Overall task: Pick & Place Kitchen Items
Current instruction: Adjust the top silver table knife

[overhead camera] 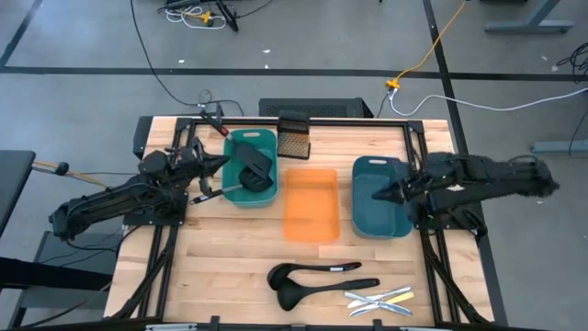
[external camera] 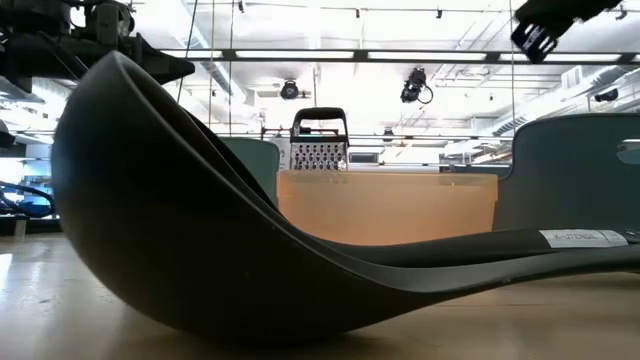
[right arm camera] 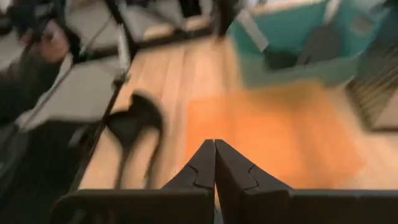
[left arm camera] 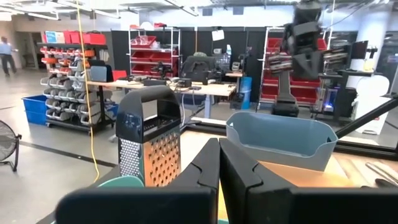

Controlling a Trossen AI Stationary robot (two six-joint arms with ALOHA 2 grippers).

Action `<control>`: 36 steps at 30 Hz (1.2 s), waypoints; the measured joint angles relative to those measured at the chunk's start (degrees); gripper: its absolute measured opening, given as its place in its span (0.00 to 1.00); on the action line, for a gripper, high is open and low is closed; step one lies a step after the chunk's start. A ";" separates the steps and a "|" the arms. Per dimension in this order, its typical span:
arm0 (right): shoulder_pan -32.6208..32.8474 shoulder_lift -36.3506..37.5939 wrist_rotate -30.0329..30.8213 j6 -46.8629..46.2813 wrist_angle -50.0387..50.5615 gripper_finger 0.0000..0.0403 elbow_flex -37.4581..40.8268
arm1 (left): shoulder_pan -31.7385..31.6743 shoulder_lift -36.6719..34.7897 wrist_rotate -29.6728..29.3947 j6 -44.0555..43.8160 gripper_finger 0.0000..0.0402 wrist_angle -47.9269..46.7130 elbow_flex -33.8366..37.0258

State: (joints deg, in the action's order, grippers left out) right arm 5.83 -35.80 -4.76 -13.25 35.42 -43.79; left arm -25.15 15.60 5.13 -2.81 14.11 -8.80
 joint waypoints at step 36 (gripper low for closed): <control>44.06 -49.59 -0.35 -46.25 -11.79 0.71 -9.16 | 0.00 0.02 -3.43 -2.54 0.02 0.22 -0.02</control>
State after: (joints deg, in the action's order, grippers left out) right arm 49.89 -85.38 -5.11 -59.51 23.63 -52.95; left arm -25.15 15.62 1.70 -5.34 14.32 -8.82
